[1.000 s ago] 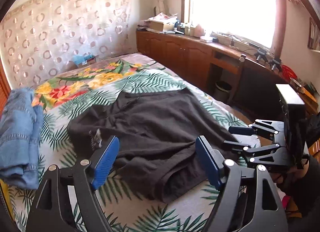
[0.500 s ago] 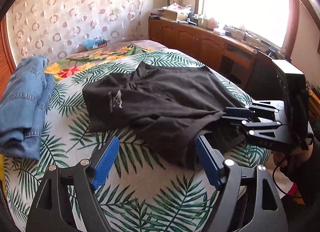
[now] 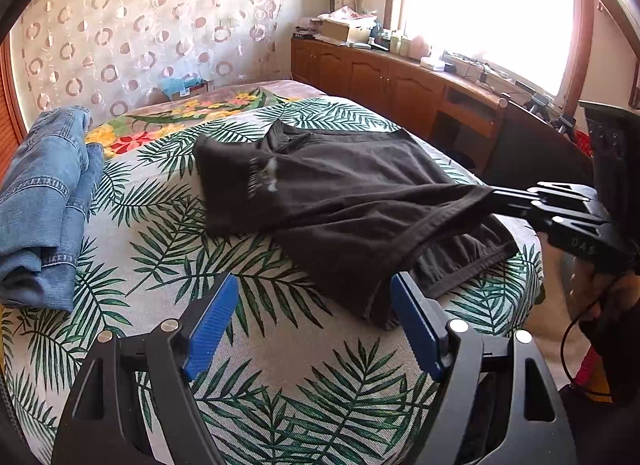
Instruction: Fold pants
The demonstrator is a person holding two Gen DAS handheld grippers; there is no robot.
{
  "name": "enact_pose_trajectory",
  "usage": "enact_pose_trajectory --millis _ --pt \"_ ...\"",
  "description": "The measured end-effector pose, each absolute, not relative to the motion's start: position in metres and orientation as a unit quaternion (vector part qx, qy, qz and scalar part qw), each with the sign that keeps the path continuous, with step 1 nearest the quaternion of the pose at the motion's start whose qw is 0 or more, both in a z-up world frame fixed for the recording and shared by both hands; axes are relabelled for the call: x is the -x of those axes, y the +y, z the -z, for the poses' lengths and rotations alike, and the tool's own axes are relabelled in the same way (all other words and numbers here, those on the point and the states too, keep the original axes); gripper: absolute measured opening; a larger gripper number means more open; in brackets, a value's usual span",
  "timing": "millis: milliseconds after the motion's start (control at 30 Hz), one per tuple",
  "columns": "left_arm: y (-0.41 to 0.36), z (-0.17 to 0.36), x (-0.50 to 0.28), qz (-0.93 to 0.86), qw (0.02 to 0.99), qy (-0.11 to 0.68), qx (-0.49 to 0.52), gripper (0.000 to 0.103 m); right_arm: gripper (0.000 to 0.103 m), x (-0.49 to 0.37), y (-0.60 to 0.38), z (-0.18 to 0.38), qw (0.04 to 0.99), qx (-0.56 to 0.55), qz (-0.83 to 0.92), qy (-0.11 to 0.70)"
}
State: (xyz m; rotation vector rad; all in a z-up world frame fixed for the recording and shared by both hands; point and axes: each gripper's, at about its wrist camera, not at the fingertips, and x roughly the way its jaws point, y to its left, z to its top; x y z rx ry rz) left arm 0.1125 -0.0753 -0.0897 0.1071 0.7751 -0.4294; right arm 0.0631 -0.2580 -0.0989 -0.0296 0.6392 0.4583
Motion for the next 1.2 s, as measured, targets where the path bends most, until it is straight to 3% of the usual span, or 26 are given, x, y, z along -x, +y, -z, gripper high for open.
enact_pose_trajectory --millis 467,1200 --pt "-0.094 0.101 -0.116 0.226 0.892 0.386 -0.07 0.079 0.003 -0.04 -0.29 0.123 0.92 0.012 -0.171 0.353" --pt "-0.09 0.101 -0.119 0.208 0.896 0.386 -0.063 0.079 0.006 -0.036 -0.306 0.116 0.911 0.013 -0.178 0.371"
